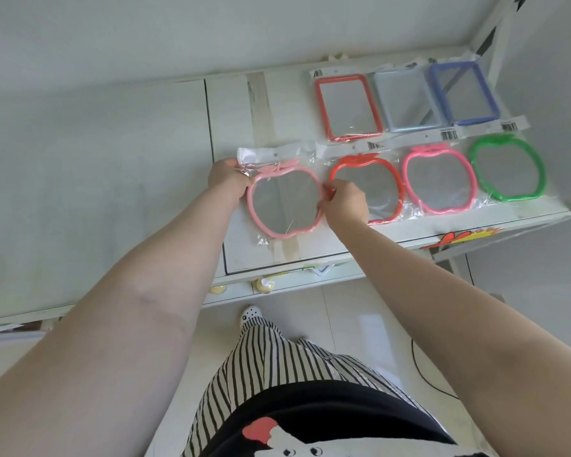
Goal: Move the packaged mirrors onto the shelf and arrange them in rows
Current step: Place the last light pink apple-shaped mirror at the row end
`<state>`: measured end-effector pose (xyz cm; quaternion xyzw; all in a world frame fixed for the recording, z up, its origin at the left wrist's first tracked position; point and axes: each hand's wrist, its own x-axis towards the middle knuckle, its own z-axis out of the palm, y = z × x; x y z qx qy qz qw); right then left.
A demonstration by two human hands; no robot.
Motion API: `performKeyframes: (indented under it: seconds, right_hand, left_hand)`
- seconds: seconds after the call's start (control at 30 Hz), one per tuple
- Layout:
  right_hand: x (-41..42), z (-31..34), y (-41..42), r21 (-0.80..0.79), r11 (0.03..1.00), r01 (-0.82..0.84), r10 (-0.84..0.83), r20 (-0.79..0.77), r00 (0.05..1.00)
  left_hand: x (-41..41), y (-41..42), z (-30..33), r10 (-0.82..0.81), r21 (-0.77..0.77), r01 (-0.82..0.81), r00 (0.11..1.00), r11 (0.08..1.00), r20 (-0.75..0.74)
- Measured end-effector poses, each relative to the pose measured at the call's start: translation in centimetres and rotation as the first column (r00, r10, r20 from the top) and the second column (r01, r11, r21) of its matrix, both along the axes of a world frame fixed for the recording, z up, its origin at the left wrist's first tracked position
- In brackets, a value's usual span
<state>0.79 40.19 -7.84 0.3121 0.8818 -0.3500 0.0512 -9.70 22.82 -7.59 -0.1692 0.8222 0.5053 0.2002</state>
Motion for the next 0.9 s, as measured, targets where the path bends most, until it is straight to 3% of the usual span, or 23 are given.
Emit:
performKeyframes:
  seconds: [0.07,0.17,0.23,0.3,0.37,0.47,0.53,0.63,0.77,0.9]
  right_hand:
    - [0.0,0.0,-0.1,0.018,1.0,0.005,-0.005,0.01,1.0]
    - [0.2,-0.3,0.0,0.071,0.997,0.008,-0.009,0.017,1.0]
    - [0.5,-0.7,0.2,0.111,0.994,0.003,0.0,-0.03,1.0]
    - [1.2,-1.0,0.5,0.144,0.989,0.02,-0.004,-0.116,0.993]
    - [2.0,-1.3,0.7,0.208,0.976,0.058,-0.018,-0.187,0.982]
    - [3.0,-1.8,1.2,0.246,0.966,0.085,-0.044,-0.166,0.985]
    - [3.4,-2.1,1.6,0.257,0.965,0.048,-0.024,-0.096,0.995]
    - [3.7,-2.5,2.1,0.248,0.969,-0.02,0.023,-0.011,1.0]
    - [3.9,-2.6,2.4,0.24,0.967,-0.08,0.072,0.043,0.996]
    - [4.2,-2.6,2.6,0.233,0.968,-0.096,0.087,0.048,0.995]
  left_hand:
    - [-0.2,-0.1,-0.1,-0.029,-0.063,0.026,0.999,0.998,-0.042]
    - [-0.2,-0.1,-0.5,-0.003,-0.029,0.001,0.998,1.0,-0.068]
    - [0.0,-0.2,-0.8,0.027,-0.039,-0.03,0.996,0.999,-0.081]
    - [0.3,-0.4,-1.1,0.024,-0.152,-0.045,0.99,0.987,-0.141]
    - [0.9,-0.4,-1.1,-0.103,-0.355,0.003,0.96,0.935,-0.262]
    - [2.6,1.0,-1.2,-0.47,-0.571,0.198,0.796,0.797,-0.381]
    - [4.0,2.5,-1.4,-0.675,-0.632,0.4,0.685,0.663,-0.274]
    - [5.4,3.4,-2.1,-0.804,-0.666,0.576,0.592,0.475,-0.061]
    - [5.6,2.9,-2.7,-0.84,-0.685,0.607,0.543,0.403,-0.013]
    - [5.7,3.1,-3.0,-0.837,-0.701,0.589,0.546,0.403,-0.023]
